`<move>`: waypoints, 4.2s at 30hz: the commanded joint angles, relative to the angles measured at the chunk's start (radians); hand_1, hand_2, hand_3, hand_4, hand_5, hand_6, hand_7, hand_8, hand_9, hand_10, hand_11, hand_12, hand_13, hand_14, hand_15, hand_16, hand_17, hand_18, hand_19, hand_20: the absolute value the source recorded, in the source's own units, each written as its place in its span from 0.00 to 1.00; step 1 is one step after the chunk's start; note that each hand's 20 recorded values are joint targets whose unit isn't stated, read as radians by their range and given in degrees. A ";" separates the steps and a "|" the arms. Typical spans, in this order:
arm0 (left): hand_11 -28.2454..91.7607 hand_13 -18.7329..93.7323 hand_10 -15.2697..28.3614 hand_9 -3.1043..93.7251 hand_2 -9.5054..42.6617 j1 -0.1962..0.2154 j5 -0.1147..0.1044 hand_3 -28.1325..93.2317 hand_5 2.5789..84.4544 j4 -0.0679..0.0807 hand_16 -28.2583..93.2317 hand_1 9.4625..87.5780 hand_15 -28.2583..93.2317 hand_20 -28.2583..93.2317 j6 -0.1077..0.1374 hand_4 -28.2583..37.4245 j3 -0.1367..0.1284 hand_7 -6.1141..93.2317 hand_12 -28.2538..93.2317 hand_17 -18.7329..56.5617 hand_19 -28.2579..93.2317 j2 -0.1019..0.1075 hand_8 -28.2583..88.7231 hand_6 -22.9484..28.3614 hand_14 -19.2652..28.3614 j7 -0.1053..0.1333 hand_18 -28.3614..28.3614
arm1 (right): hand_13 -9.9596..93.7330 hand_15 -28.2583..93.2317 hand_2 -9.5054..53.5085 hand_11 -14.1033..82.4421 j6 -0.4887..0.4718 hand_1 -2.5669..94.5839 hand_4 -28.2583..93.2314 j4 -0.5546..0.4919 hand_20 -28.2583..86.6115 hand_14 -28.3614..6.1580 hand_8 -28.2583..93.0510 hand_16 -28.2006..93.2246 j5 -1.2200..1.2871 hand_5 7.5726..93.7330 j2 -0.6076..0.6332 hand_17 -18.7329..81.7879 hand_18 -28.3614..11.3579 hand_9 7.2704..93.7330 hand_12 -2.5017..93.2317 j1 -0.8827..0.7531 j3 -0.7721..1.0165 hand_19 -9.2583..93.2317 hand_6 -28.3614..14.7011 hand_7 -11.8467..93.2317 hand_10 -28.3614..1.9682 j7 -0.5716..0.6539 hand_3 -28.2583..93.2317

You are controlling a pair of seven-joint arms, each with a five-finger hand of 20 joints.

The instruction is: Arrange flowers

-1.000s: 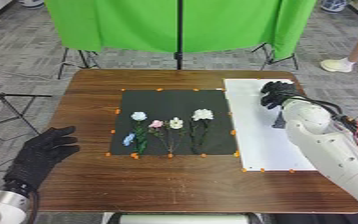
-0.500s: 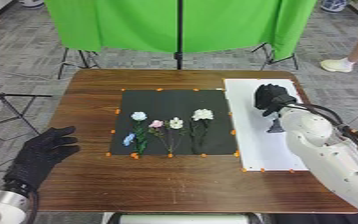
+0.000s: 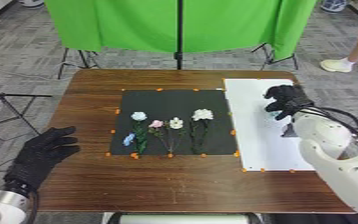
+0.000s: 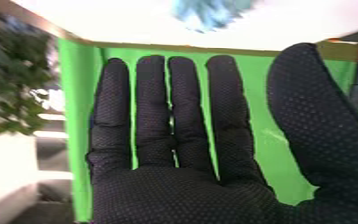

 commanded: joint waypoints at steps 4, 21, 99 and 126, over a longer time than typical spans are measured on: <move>0.62 0.48 0.75 0.46 0.35 0.013 -0.002 0.83 0.51 0.003 0.18 0.25 0.81 0.22 0.005 0.00 0.005 0.38 0.39 0.21 0.78 -0.002 0.12 0.59 0.84 -0.003 0.93 | 0.58 0.79 0.00 0.72 -0.093 0.34 0.00 0.007 0.56 0.64 0.05 0.38 -0.005 0.39 0.000 0.40 0.31 0.42 0.29 -0.036 -0.002 0.81 0.63 0.47 0.57 0.010 0.98; 0.62 0.48 0.75 0.46 0.35 0.010 -0.002 0.83 0.51 0.001 0.18 0.25 0.81 0.22 0.014 0.00 0.003 0.38 0.39 0.21 0.78 -0.006 0.12 0.59 0.84 -0.009 0.93 | 0.88 0.72 0.01 0.47 0.098 0.54 0.00 -0.051 0.58 0.72 0.14 0.45 0.112 0.76 -0.010 0.57 0.27 0.90 0.49 -0.125 0.036 0.92 0.67 0.53 0.78 -0.091 0.92; 0.62 0.48 0.75 0.46 0.35 -0.015 0.003 0.83 0.51 0.012 0.18 0.25 0.81 0.22 -0.007 0.00 0.008 0.38 0.39 0.21 0.78 -0.013 0.12 0.59 0.84 -0.034 0.93 | 0.72 0.77 0.00 0.62 -0.011 0.30 0.00 -0.208 0.61 0.63 0.06 0.43 0.157 0.56 -0.152 0.47 0.26 0.64 0.29 -0.182 -0.043 0.86 0.63 0.44 0.58 -0.163 0.93; 0.62 0.43 0.72 0.40 0.29 -0.016 -0.013 0.83 0.48 0.028 0.17 0.23 0.79 0.21 0.006 0.00 0.056 0.38 0.39 0.21 0.78 -0.017 0.12 0.59 0.82 0.135 0.93 | 0.28 0.38 0.08 0.25 -0.095 0.17 0.01 -0.429 0.43 0.52 0.15 0.45 1.402 0.25 -0.326 0.21 0.22 0.25 0.25 -0.576 0.571 0.52 0.57 0.23 0.54 -0.374 0.94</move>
